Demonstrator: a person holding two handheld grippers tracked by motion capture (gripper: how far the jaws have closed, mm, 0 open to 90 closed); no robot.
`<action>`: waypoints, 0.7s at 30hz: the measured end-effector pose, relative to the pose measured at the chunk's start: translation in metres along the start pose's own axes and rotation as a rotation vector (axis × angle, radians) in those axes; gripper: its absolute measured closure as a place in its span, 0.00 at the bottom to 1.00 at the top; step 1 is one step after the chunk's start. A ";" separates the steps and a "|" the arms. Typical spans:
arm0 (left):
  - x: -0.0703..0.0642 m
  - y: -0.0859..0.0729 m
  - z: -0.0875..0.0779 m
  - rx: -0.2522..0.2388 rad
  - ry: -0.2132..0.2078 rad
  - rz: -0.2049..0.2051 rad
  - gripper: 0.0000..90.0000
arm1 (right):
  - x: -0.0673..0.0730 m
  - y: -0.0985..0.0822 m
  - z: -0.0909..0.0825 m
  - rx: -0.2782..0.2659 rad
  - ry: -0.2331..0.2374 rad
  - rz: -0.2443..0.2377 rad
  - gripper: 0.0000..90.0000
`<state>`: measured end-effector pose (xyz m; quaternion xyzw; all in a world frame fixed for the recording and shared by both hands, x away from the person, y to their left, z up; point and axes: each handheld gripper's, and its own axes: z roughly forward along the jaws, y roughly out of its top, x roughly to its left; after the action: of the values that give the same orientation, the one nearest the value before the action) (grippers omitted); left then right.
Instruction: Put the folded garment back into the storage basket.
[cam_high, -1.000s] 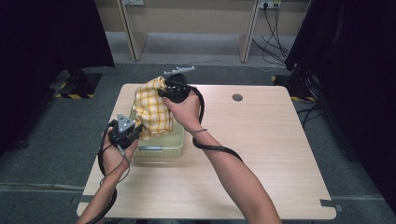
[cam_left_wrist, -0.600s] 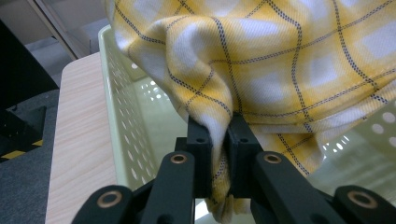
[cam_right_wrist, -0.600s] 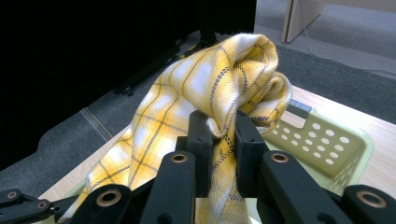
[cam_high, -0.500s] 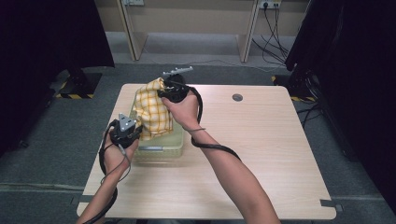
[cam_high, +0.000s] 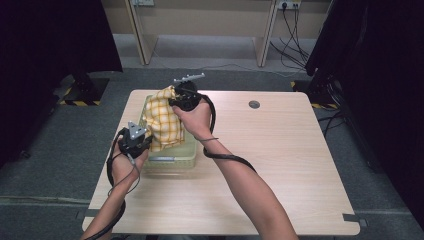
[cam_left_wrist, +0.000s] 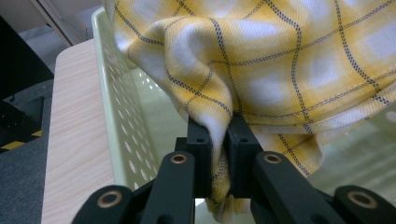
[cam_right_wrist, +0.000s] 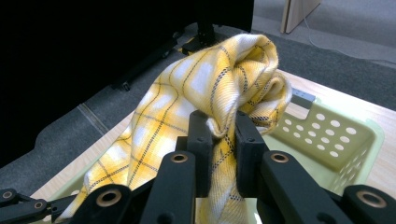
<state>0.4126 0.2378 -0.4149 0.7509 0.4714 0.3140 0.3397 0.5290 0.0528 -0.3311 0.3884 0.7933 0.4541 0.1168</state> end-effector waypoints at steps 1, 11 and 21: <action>0.000 0.000 0.001 0.003 0.000 0.000 0.92 | 0.000 -0.001 0.001 0.002 0.000 0.002 0.90; 0.001 -0.003 0.007 0.034 -0.010 0.004 0.91 | -0.006 -0.008 0.011 0.030 -0.007 0.023 0.90; 0.002 -0.003 0.010 0.067 -0.022 0.007 0.91 | -0.012 -0.015 0.018 0.062 -0.021 0.040 0.90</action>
<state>0.4198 0.2379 -0.4225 0.7668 0.4752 0.2911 0.3184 0.5393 0.0512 -0.3552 0.4126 0.7975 0.4276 0.1040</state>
